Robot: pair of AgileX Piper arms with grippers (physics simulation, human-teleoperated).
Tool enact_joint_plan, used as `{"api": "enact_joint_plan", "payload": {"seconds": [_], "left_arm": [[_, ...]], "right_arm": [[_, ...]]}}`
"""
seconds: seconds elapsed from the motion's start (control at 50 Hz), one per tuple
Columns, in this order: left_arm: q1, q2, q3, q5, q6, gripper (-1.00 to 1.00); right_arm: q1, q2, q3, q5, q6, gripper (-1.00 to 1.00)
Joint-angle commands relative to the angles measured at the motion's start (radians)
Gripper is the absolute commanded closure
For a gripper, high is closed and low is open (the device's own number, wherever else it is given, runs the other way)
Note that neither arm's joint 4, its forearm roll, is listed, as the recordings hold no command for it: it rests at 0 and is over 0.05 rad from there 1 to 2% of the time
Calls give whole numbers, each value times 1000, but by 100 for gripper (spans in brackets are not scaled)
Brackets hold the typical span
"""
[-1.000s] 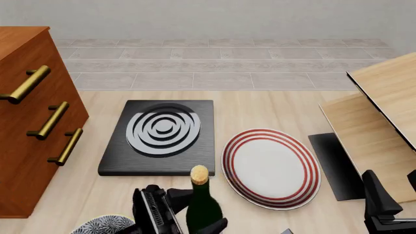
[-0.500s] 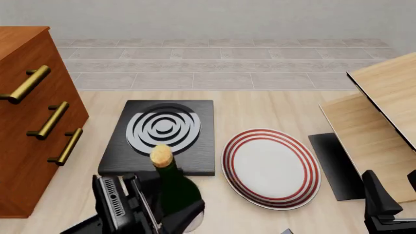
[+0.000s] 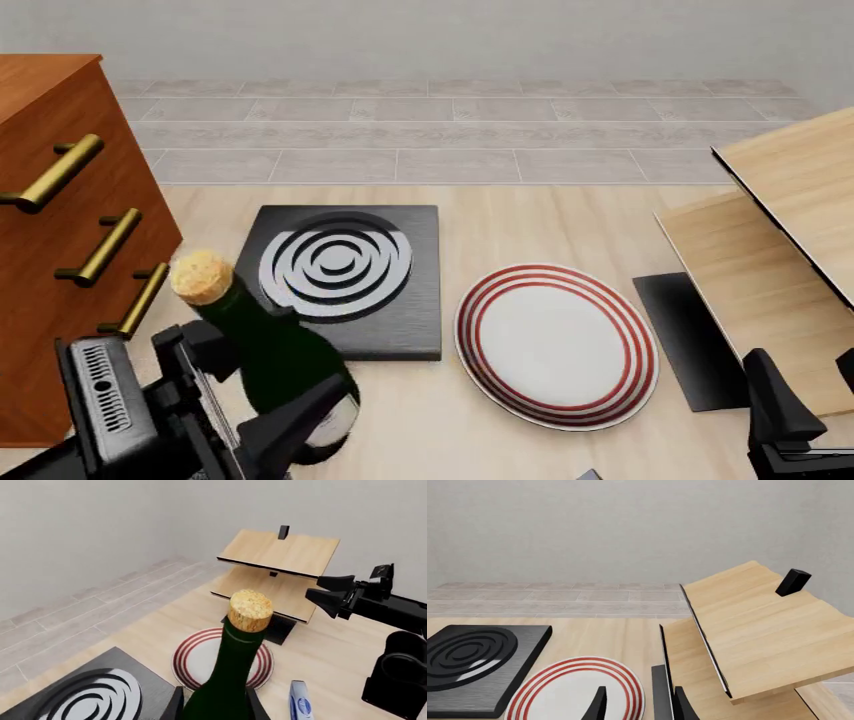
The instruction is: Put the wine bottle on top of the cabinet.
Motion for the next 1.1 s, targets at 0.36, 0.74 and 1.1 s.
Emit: {"api": "enact_joint_plan", "payload": {"seconds": [0.36,0.74,1.1], "left_arm": [[136,-281,-163,433,54,100],[234,-329,-380,697,11,100],[304,-304,-506,848,13,100]], "right_arm": [[0,0,0,0,0,-100],[0,0,0,0,0,-100],[0,0,0,0,0,-100]]}}
